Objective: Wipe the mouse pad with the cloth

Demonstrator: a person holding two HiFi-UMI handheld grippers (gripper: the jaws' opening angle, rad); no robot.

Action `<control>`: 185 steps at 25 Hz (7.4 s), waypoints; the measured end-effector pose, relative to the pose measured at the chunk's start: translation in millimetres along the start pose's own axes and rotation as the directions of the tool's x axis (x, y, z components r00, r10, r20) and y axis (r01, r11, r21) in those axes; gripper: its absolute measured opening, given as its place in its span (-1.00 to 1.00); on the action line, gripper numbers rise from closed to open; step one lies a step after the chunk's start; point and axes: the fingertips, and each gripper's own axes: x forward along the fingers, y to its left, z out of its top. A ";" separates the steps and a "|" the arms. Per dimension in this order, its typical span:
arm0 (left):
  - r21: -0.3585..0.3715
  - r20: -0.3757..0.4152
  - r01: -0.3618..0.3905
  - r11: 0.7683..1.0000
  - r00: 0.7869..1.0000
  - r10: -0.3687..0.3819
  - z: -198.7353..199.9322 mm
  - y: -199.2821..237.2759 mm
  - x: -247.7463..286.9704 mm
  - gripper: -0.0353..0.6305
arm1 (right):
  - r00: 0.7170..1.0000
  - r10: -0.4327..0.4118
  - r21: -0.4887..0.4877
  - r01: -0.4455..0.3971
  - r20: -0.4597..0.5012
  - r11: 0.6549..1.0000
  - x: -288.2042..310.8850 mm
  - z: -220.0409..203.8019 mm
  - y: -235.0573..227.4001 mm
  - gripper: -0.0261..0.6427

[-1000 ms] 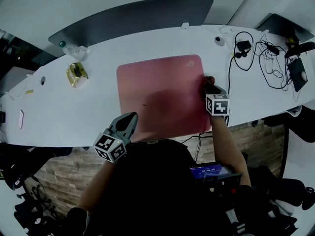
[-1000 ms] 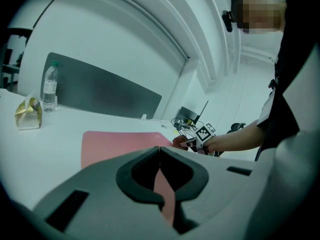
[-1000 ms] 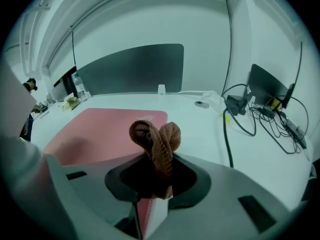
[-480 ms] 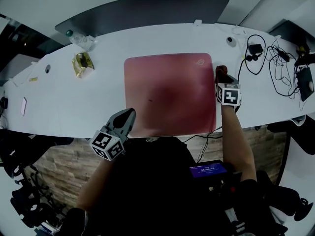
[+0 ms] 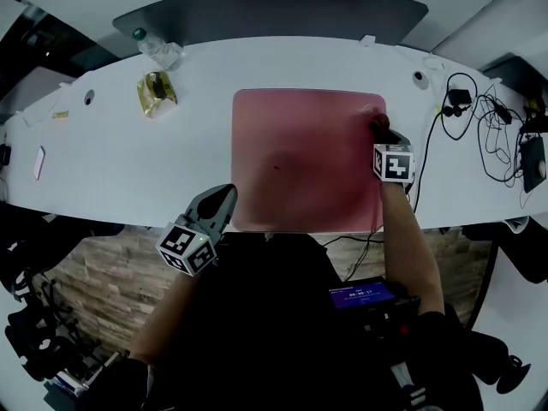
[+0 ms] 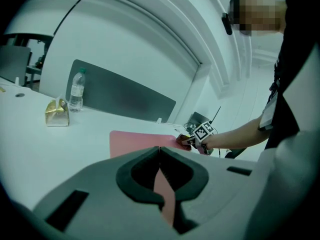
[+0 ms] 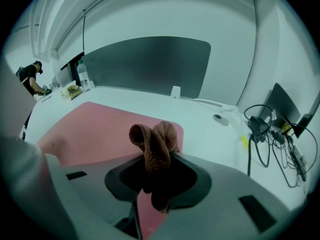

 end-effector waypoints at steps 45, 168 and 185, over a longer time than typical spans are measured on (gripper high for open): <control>-0.098 0.040 0.005 0.995 0.999 -0.001 -0.8 132.5 -97.4 -0.87 | 0.910 0.413 0.135 -0.413 0.035 0.900 22.7 73.9 325.6 -0.57; -0.057 -0.008 0.007 0.998 1.000 -0.007 4.5 15.3 30.5 -0.87 | 0.993 0.090 0.133 -0.099 0.074 0.986 60.0 75.3 27.5 -0.57; -0.109 0.024 -0.028 0.994 0.999 0.030 1.4 81.4 -36.4 -0.87 | 0.979 0.191 0.119 -0.199 0.075 0.973 70.7 116.3 160.2 -0.57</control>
